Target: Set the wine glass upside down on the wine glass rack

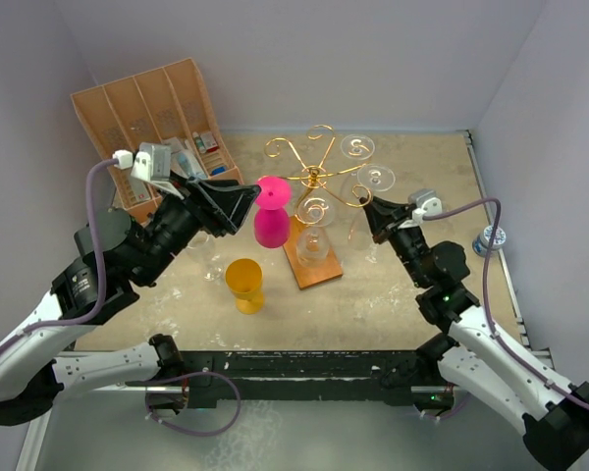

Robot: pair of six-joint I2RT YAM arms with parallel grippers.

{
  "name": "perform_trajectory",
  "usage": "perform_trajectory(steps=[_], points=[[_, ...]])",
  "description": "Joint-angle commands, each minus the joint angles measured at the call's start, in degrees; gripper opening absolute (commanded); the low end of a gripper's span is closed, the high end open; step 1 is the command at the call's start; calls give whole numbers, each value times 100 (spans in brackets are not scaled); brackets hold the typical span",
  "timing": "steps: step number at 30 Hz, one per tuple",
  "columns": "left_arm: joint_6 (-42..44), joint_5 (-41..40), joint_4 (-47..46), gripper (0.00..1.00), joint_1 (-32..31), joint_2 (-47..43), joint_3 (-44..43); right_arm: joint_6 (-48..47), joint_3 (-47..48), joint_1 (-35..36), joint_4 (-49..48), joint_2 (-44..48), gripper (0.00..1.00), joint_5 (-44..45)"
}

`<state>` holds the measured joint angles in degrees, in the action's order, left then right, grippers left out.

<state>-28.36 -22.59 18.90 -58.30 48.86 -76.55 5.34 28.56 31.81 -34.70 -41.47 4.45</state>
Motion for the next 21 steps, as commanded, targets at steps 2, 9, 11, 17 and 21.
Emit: perform_trajectory(steps=[2, 9, 11, 17, 21], points=[[-85, -151, -34, 55, -23, -103, 33, -173, -43, -8, -945, -161, 0, -288], [-107, -228, 6, 56, -23, -101, 11, -227, -111, -16, -1126, -357, 0, -335], [-108, -228, -9, 56, -23, -101, 10, -256, -113, -23, -1148, -423, 0, -387], [-115, -220, -9, 56, -23, -77, 17, -282, -55, -52, -1127, -636, 0, -565], [-117, -215, 1, 56, -23, -74, 14, -247, 14, -69, -1112, -781, 0, -641]])
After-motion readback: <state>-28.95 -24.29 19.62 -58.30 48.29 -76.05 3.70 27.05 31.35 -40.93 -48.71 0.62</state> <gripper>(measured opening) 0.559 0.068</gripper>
